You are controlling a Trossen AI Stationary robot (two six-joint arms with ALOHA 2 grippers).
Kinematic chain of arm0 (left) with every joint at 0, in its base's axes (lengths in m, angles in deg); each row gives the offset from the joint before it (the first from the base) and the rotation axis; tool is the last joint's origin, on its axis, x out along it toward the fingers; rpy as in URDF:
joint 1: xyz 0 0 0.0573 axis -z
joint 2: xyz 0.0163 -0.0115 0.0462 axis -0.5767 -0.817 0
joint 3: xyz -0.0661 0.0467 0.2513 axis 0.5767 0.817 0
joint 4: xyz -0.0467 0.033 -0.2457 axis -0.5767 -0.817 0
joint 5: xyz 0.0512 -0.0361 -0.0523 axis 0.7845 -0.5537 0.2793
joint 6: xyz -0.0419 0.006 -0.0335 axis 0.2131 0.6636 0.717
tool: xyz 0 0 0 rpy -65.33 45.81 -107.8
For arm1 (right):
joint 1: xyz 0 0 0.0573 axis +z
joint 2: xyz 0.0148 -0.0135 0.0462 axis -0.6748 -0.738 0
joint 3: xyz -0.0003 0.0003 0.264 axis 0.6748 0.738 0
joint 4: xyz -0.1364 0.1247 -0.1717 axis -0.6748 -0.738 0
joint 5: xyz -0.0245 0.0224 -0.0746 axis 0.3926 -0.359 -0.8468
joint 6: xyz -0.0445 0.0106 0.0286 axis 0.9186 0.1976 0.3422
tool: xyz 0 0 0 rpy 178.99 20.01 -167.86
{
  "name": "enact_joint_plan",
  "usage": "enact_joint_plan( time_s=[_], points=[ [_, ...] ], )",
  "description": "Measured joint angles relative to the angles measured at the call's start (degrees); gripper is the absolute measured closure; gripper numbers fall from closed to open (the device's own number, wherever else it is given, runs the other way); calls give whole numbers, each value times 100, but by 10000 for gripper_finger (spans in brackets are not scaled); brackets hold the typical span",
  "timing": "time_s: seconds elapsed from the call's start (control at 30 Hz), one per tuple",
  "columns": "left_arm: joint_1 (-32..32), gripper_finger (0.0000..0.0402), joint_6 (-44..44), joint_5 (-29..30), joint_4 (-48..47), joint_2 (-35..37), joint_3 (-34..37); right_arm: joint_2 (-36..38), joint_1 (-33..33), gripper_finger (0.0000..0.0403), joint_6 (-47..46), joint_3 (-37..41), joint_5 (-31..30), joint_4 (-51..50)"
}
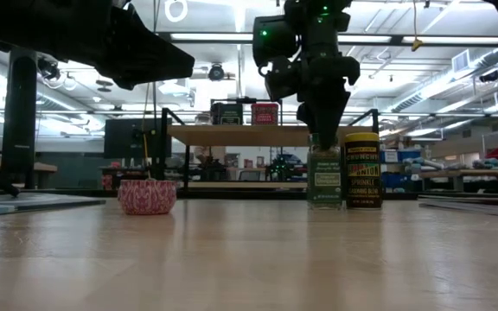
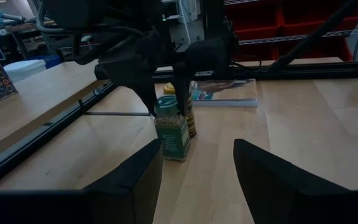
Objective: Shelf spices
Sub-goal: Put the green seasoning bottle on the shelf
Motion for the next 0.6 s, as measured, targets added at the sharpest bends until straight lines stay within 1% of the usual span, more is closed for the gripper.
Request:
enact_joint_plan(
  time_s=[0.13,0.27,0.47,0.6],
  points=[
    [0,200,0,0,-3,0,0,40,111,198,-25,-12,-28,-156],
    [0,200,0,0,-26,0,0,109,269,198,3,-430,-146,-519],
    [0,200,0,0,-42,0,0,116,431,198,169,-1820,-315,-1124],
    [0,200,12,0,-42,0,-2,126,368,198,338,-2873,-682,-1704]
  ],
)
